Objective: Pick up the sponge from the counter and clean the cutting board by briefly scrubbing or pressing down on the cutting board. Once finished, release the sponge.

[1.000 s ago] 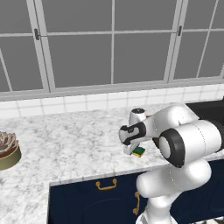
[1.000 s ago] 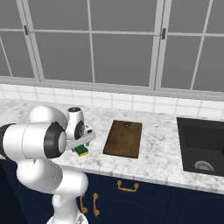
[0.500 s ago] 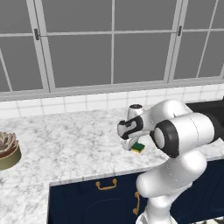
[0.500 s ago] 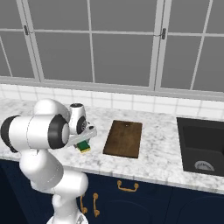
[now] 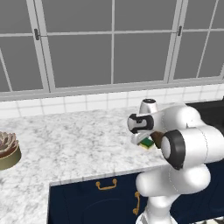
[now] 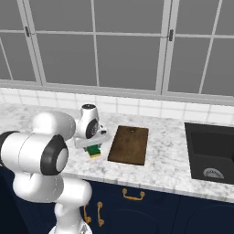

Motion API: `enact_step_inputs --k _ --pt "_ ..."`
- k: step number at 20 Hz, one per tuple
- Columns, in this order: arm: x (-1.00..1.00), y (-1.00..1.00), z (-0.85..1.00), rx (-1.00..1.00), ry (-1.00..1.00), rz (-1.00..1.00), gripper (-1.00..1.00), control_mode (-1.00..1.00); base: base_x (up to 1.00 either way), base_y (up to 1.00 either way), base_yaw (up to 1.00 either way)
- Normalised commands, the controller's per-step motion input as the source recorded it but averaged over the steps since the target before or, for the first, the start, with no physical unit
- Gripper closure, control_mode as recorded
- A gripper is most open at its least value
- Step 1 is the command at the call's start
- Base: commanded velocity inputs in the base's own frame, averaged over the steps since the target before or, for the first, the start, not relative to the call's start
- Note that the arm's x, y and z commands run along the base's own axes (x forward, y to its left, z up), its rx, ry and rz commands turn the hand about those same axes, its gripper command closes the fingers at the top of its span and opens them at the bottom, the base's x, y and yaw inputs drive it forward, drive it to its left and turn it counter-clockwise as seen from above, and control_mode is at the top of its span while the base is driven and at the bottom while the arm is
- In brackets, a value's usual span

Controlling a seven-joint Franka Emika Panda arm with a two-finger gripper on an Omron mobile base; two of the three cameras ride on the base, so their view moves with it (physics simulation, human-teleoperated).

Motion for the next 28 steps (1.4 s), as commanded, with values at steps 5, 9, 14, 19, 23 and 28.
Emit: enact_step_inputs --k 5,9,14,19,23,28 --pt "0.02 -0.47 0.16 0.00 0.01 -0.28 1.00 -1.00 0.00 0.00 0.00" --pt "0.00 -0.45 0.00 0.00 -0.07 -0.28 1.00 -1.00 0.00 0.00 0.00" --pt "0.17 -0.43 -0.03 0.00 0.00 -0.20 1.00 -1.00 0.00 0.00 0.00" --pt "0.12 -0.25 -0.38 0.01 -0.01 -0.13 1.00 -1.00 0.00 0.00 0.00" --pt "0.22 -0.38 -0.55 0.03 -0.05 -0.08 1.00 -1.00 0.00 0.00 0.00" --pt "0.31 -0.24 -0.40 0.01 -0.09 -0.08 1.00 -1.00 0.00 0.00 0.00"
